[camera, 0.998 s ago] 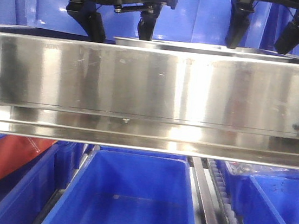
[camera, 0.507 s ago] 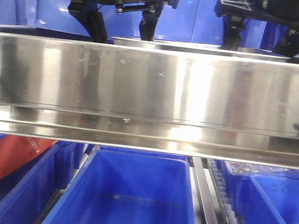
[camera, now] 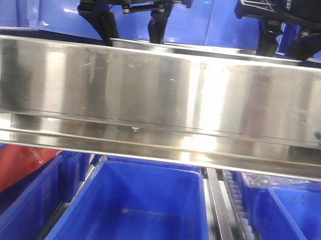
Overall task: Stack silver trays without gaps
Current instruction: 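Close both grippers on opposite rims of the silver tray, then lift the silver tray with both grippers and pull it toward the robot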
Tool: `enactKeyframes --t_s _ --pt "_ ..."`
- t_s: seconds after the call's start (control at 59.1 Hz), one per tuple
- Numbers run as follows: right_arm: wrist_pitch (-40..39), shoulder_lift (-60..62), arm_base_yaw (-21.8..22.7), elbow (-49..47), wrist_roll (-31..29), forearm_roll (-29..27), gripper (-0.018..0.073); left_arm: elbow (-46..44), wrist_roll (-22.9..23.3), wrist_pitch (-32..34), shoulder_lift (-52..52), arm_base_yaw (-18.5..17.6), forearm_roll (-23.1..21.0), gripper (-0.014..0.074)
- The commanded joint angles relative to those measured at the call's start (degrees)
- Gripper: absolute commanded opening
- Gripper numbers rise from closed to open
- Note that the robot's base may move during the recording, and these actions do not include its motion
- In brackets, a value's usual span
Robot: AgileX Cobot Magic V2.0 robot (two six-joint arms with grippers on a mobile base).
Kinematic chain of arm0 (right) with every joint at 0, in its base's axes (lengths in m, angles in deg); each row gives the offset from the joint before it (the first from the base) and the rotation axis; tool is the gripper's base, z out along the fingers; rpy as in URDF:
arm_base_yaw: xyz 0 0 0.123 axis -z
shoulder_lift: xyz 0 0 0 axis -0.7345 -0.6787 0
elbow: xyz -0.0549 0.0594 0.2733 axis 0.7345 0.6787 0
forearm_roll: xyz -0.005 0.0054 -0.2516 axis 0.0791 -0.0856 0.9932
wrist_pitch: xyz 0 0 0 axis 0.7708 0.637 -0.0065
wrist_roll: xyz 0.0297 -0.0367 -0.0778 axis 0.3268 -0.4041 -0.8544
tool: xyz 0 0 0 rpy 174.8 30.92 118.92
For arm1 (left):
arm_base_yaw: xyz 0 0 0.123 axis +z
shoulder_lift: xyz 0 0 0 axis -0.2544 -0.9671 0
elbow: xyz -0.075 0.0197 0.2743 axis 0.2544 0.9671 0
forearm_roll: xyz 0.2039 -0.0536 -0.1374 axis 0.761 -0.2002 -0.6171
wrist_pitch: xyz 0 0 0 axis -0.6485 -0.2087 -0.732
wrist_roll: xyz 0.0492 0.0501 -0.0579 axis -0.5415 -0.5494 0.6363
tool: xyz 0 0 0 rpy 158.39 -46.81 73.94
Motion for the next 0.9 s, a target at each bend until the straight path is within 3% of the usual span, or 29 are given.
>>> enactKeyframes --t_s 0.0,0.135,0.22,0.879 --pt "1.6 -0.44 0.06 0.15 -0.45 0.87 0.0063 -0.38 0.51 0.77 0.27 0.11 -0.33 0.0252" --pt "1.6 -0.44 0.06 0.15 -0.45 0.87 -0.0078 -0.38 0.51 1.04 0.19 0.11 -0.33 -0.0041" --pt "1.49 -0.44 0.06 0.15 -0.45 0.87 -0.0067 -0.38 0.51 1.13 0.15 0.11 -0.33 0.0004" --pt "0.65 2.13 0.06 0.03 -0.45 0.87 -0.0069 -0.38 0.51 0.09 -0.09 0.11 0.7 -0.0007"
